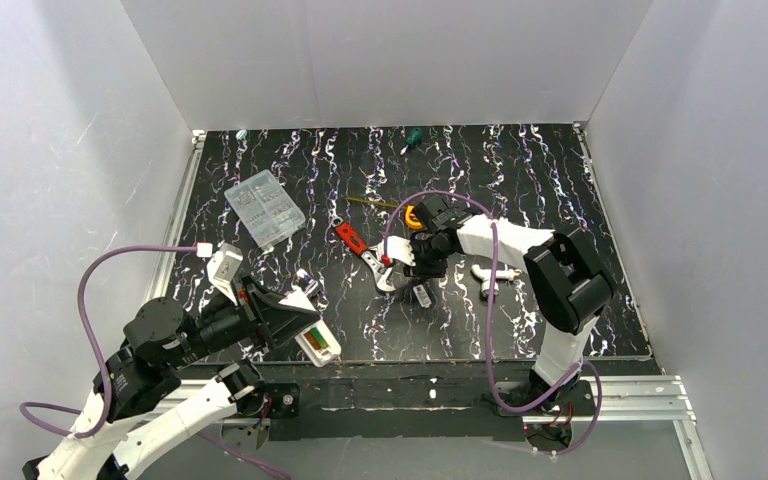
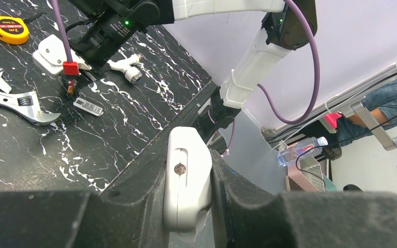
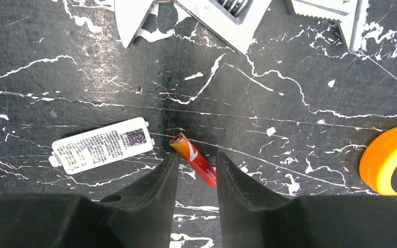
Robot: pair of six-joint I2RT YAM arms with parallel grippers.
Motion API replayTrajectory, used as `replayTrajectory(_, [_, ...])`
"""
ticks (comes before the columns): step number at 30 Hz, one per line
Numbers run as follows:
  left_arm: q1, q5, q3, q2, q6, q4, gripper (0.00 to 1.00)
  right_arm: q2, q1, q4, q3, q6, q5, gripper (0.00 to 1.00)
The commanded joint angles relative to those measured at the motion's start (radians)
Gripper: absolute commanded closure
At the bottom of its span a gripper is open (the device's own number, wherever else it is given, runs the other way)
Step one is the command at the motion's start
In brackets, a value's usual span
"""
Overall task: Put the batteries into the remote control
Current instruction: Pick up the battery from the center of the board.
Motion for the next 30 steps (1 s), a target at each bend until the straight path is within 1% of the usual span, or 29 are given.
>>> replayTrajectory(1, [-0.001,-0.001,0.04,-0.012,0.011,0.06,1.0,0.03,0.012,-0.05,0.028,-0.016,-0.032,0.62])
replayTrajectory(6, [-0.001,-0.005,0.04,-0.016,0.01,0.057,1.0,0.044,0.012,-0.096,0.061,-0.003,-0.03,0.73])
replayTrajectory(15, [0.0,-0.009,0.032,-0.019,0.011,0.06,1.0,0.019,0.011,-0.144,0.046,0.072,-0.064,0.86])
replayTrajectory(21, [0.0,-0.006,0.027,-0.012,0.006,0.069,1.0,0.033,0.01,-0.183,0.063,0.128,-0.059,0.99])
replayTrajectory(23, [-0.001,-0.009,0.026,-0.012,0.005,0.067,1.0,0.02,0.007,-0.178,0.071,0.167,-0.074,0.99])
replayTrajectory(26, [-0.001,-0.015,0.023,-0.015,0.003,0.066,1.0,-0.011,0.002,-0.128,0.07,0.248,-0.082,0.99])
replayTrajectory(30, [0.0,-0.034,0.021,-0.018,-0.001,0.046,1.0,-0.083,-0.006,-0.004,0.041,0.4,-0.029,0.99])
